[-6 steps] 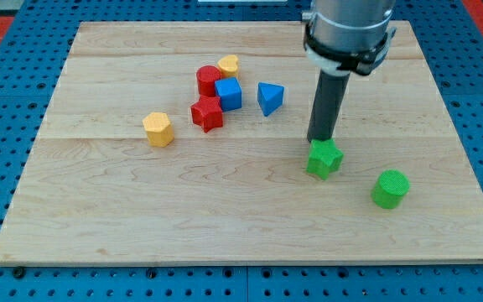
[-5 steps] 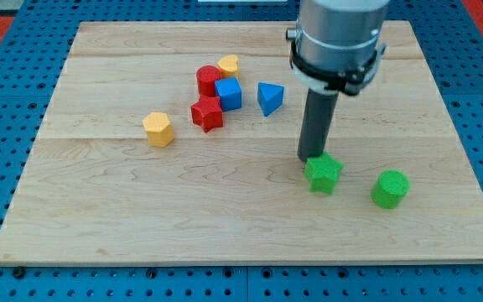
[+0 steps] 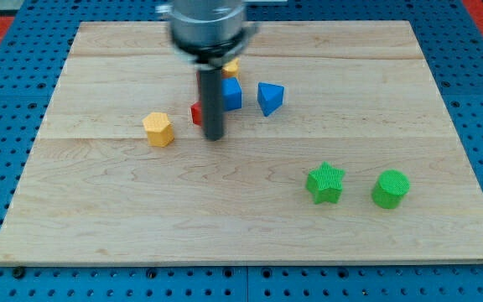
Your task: Push the hexagon towards the bottom center of the board
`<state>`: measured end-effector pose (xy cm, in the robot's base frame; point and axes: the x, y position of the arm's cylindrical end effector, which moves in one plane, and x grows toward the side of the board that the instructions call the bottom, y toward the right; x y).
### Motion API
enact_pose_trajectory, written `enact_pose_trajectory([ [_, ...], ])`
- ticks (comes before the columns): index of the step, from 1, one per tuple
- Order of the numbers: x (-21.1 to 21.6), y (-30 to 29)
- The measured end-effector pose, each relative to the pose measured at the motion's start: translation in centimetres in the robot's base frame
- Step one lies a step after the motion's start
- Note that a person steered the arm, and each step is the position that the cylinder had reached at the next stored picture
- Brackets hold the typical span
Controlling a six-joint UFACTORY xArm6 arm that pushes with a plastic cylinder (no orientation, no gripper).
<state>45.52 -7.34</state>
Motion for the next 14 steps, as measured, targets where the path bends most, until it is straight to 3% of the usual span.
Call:
enact_pose_trajectory([
  [1, 7.4, -2.8],
  [2, 4.6, -13.0],
  [3, -0.9, -13.9],
  [4, -1.9, -9.8],
  [5, -3.6, -9.7],
  [6, -3.1, -5.5],
  [7, 0.1, -1.9],
  [8, -3.6, -1.0],
  [9, 0.9, 2.6],
  [10, 2.9, 2.7],
  [11, 1.2, -1.2],
  [12, 5.7, -3.7],
  [13, 9.1, -2.3],
  [14, 9.9, 3.4],
])
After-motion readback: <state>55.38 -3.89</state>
